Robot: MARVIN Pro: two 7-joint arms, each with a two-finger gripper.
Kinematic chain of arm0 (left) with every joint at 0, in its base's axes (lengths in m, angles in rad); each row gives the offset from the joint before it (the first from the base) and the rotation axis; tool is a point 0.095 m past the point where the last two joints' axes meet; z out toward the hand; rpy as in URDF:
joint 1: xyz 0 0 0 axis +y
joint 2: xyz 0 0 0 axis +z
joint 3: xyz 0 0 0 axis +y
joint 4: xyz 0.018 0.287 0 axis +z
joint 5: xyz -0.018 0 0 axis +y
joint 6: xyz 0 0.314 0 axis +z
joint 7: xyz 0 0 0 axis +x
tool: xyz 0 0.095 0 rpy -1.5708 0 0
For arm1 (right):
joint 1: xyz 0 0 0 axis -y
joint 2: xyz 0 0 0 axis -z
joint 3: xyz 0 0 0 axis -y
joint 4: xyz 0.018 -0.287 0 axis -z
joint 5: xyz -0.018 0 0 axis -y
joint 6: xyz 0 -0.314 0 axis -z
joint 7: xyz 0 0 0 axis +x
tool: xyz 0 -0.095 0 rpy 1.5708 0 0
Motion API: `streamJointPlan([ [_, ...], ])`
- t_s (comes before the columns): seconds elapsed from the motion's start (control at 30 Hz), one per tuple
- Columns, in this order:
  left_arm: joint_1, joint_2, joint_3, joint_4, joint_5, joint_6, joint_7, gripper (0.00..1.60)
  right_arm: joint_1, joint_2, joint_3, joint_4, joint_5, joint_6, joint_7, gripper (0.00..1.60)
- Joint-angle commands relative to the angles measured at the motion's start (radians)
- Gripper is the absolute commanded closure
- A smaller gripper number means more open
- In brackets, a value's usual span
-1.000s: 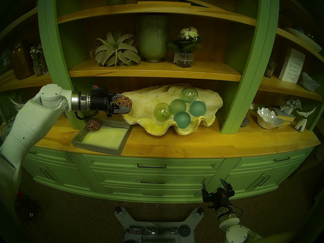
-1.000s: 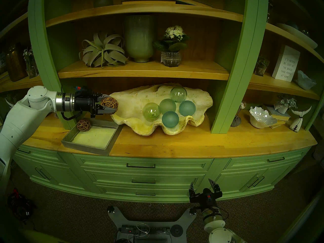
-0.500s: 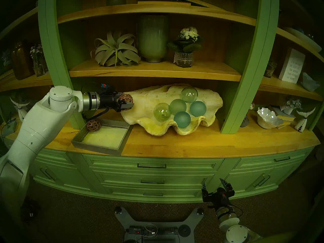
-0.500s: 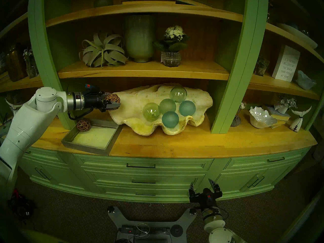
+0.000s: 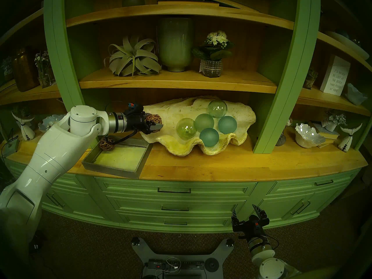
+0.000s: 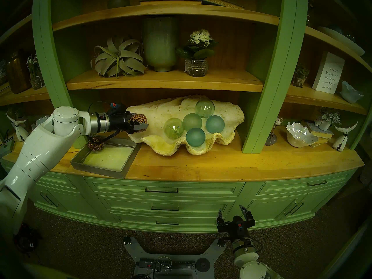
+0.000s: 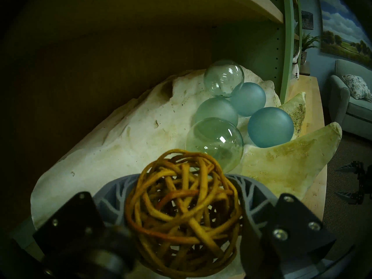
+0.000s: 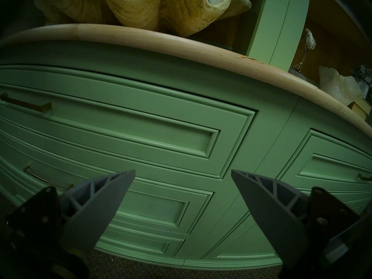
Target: Put wooden balls into bowl
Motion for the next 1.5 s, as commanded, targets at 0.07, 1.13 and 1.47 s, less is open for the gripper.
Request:
streamJointPlan([
  [0.07,-0.057,-0.021,-0.003,0.007,0.017,-0.012,-0.005,1.12,0.002,0.001,0.003,-0.029,-0.001,-0.004,-0.001,0.0],
  [1.13,0.039,0.162,-0.105,-0.152,0.033,-0.043,-0.091,0.0,0.004,0.001,0.002,-0.025,-0.001,-0.006,0.0,0.0],
  [1.47,0.154,0.257,-0.274,-0.044,0.066,-0.037,-0.123,0.0,0.008,-0.001,0.001,-0.019,-0.002,-0.006,0.0,0.0],
])
